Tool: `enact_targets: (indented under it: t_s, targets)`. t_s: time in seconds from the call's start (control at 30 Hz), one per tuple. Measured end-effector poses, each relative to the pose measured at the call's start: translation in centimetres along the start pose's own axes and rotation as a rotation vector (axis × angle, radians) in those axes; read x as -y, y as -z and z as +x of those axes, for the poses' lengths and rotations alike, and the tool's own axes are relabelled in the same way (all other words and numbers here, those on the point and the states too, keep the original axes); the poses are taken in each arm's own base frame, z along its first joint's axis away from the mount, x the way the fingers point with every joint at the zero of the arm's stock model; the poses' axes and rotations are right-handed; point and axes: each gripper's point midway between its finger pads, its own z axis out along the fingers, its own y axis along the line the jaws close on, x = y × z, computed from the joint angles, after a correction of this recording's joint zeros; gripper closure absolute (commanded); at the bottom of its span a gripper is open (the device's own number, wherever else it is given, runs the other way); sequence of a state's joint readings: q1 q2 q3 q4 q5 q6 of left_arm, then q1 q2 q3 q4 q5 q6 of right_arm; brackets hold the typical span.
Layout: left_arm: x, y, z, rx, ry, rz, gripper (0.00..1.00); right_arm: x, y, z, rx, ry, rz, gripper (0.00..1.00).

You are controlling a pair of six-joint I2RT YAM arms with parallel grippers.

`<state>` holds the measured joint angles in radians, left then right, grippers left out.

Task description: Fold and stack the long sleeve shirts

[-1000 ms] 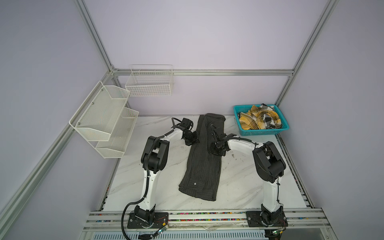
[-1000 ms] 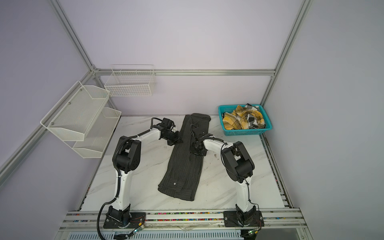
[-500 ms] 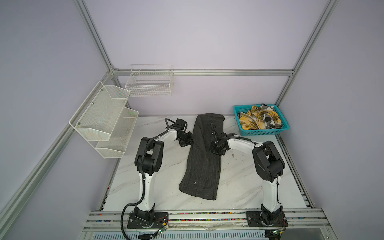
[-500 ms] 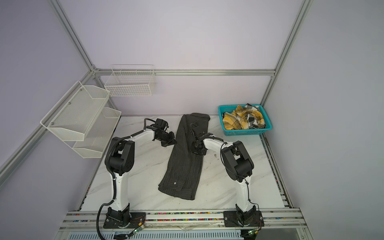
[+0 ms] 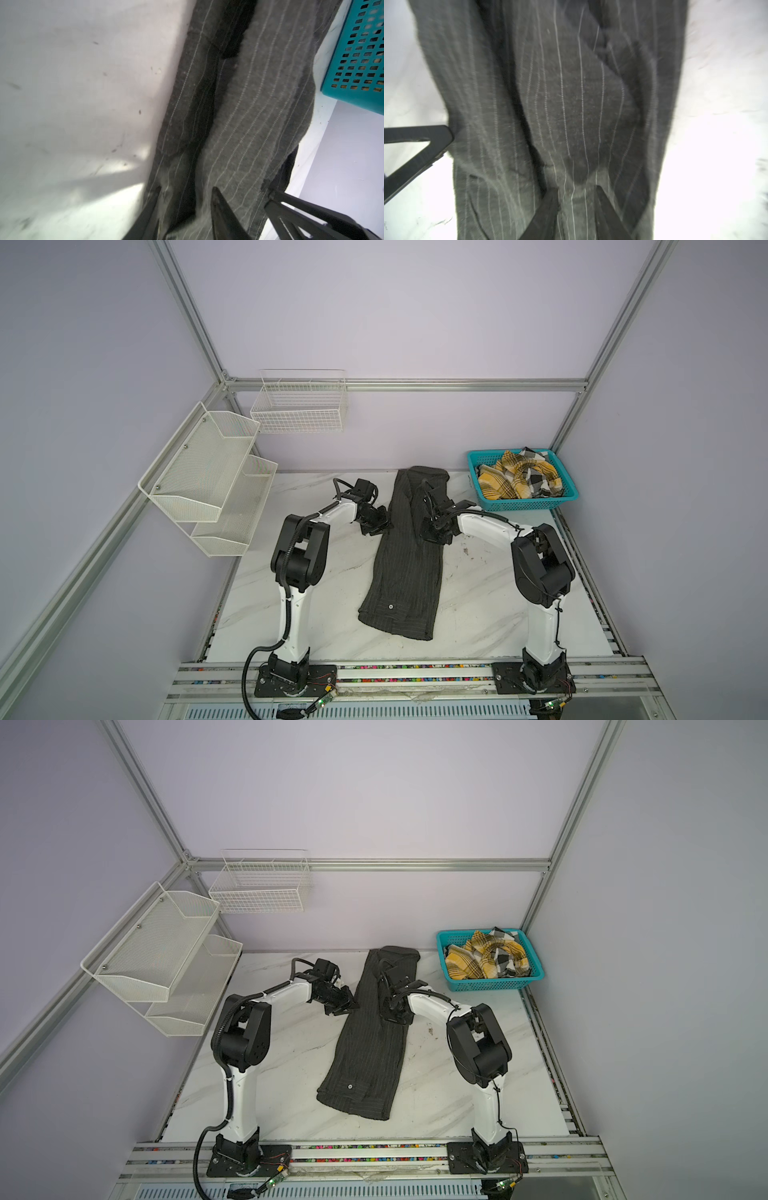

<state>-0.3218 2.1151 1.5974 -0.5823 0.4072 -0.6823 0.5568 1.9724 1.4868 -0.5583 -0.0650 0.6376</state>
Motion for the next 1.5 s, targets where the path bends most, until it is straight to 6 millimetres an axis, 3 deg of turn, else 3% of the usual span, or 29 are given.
enact_targets:
  t_s: [0.1, 0.2, 0.33, 0.43, 0.57, 0.67, 0.8, 0.87, 1.1, 1.17, 1.33, 1.5]
  targets:
    - [0.6, 3.4, 0.3, 0.054, -0.021, -0.017, 0.61, -1.1, 1.8, -0.8, 0.034, 0.018, -0.03, 0.67]
    - [0.8, 6.8, 2.0, 0.084, -0.043, -0.015, 0.52, -2.2, 3.2, -0.8, 0.057, 0.047, -0.051, 0.64]
    - [-1.2, 9.0, 6.3, 0.041, -0.051, -0.047, 0.46, -2.3, 5.0, 2.4, 0.042, 0.098, -0.047, 0.45]
    - [-4.1, 8.9, 10.7, -0.048, -0.025, -0.084, 0.43, -0.5, 6.7, 6.4, -0.003, 0.134, -0.031, 0.38]
    - [-7.3, 8.1, 16.6, -0.202, 0.017, -0.133, 0.45, 2.1, 8.4, 10.7, -0.065, 0.159, -0.018, 0.37]
    - [-7.7, 7.5, 19.2, -0.279, 0.009, -0.137, 0.53, 3.7, 8.5, 14.0, -0.127, 0.172, -0.009, 0.39]
    - [-7.2, 6.4, 21.5, -0.357, -0.029, -0.122, 0.57, 6.1, 6.9, 19.0, -0.258, 0.174, 0.034, 0.42]
    - [-7.1, 6.0, 22.5, -0.385, -0.048, -0.123, 0.61, 6.8, 6.0, 20.6, -0.305, 0.169, 0.058, 0.45]
    - [-7.3, 4.9, 25.4, -0.429, -0.04, -0.129, 0.85, 7.5, 4.8, 22.1, -0.333, 0.131, 0.064, 0.58]
    - [-6.7, 4.5, 26.0, -0.43, -0.033, -0.121, 0.81, 8.2, 4.8, 22.2, -0.323, 0.123, 0.087, 0.57]
    - [-4.2, 3.7, 26.8, -0.402, -0.023, -0.082, 0.52, 8.5, 5.6, 21.4, -0.269, 0.123, 0.081, 0.47]
    - [-4.4, 5.3, 26.1, -0.275, 0.03, -0.102, 0.47, 9.6, 6.9, 21.5, -0.24, 0.115, 0.075, 0.43]
